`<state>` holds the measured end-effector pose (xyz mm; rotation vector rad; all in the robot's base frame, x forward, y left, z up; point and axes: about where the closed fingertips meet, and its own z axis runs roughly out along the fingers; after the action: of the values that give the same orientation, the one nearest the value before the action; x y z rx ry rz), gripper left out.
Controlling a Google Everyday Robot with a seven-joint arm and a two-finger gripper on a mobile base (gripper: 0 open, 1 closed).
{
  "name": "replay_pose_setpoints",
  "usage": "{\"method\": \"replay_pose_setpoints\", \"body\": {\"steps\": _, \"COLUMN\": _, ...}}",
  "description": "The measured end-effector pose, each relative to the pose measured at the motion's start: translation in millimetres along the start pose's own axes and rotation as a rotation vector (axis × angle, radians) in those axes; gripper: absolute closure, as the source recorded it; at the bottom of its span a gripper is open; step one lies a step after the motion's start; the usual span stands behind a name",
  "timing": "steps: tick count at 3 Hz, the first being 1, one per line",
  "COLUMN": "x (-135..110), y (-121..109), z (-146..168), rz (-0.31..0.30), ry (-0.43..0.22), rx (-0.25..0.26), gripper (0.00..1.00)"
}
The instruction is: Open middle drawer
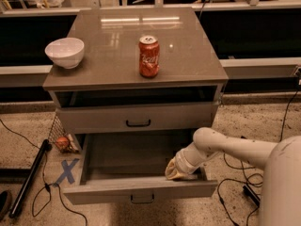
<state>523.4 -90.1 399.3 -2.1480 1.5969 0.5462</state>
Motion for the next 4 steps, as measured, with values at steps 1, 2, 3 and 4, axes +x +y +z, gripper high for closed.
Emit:
{"method": "replay_pose_setpoints", "body": {"steps": 1, "x": 14, "y": 19, "z": -11, "rz": -0.008, "ry": 0.028, "rx": -0.082, "gripper": 1.0}}
{"method": "replay_pose_setpoints", "body": {"steps": 2, "x": 36, "y": 64, "z": -17, "rz": 0.035, "ry": 0.062, "rx": -0.23, "gripper": 1.0}}
{"method": "replay_pose_setpoints", "body": {"steps": 3, "x": 50, "y": 93, "z": -28, "rz": 0.107, "ry": 0.059, "rx": -0.274, "gripper": 1.0}}
{"method": "replay_pose_setpoints", "body": {"steps": 4, "x": 48, "y": 110, "z": -54, "rz": 0.165, "ry": -0.007, "rx": -0.235, "gripper": 1.0}}
